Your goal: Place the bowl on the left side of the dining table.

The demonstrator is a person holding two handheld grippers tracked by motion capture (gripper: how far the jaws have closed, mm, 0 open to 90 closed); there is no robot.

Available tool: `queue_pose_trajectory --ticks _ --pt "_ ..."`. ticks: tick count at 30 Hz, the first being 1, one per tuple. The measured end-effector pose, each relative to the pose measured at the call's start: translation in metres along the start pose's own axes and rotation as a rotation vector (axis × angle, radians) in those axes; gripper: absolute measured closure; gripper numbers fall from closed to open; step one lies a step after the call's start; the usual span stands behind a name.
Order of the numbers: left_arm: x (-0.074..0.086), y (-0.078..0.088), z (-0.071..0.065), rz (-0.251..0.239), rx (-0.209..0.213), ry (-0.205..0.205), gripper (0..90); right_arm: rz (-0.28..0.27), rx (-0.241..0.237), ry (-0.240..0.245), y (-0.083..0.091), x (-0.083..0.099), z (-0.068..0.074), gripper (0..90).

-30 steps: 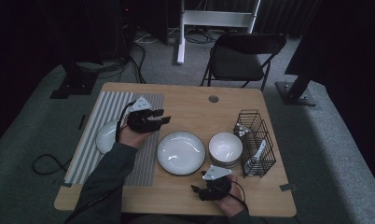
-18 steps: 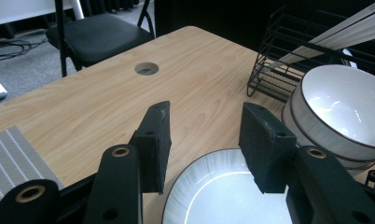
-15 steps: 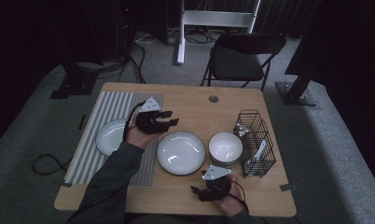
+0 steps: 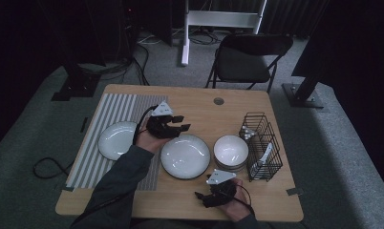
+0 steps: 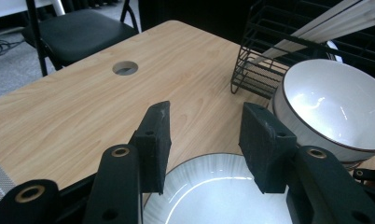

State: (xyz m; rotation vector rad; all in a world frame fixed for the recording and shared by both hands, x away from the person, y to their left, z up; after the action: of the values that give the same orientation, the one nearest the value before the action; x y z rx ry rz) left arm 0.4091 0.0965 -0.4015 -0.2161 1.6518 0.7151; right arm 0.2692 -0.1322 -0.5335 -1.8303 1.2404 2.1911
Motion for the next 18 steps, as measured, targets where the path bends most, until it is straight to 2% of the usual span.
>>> queue_pose_trajectory --ticks 18 --pt "-0.003 -0.019 -0.014 0.019 0.058 -0.019 54.6 0.001 -0.001 -0.001 0.0 0.0 0.0 20.4"
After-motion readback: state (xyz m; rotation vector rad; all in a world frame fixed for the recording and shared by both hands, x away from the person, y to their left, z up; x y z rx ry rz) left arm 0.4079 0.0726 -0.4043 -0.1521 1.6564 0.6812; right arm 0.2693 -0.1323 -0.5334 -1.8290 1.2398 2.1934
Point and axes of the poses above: each handheld gripper's, and its own axes: y roughly backward along the jaws, x roughly out of its underside, z roughly to its left, the point moved 1 cm from there along -y, roughly forward along the jaws, and after that the axes turned 10 degrees about -z, right-handed, at the moved point
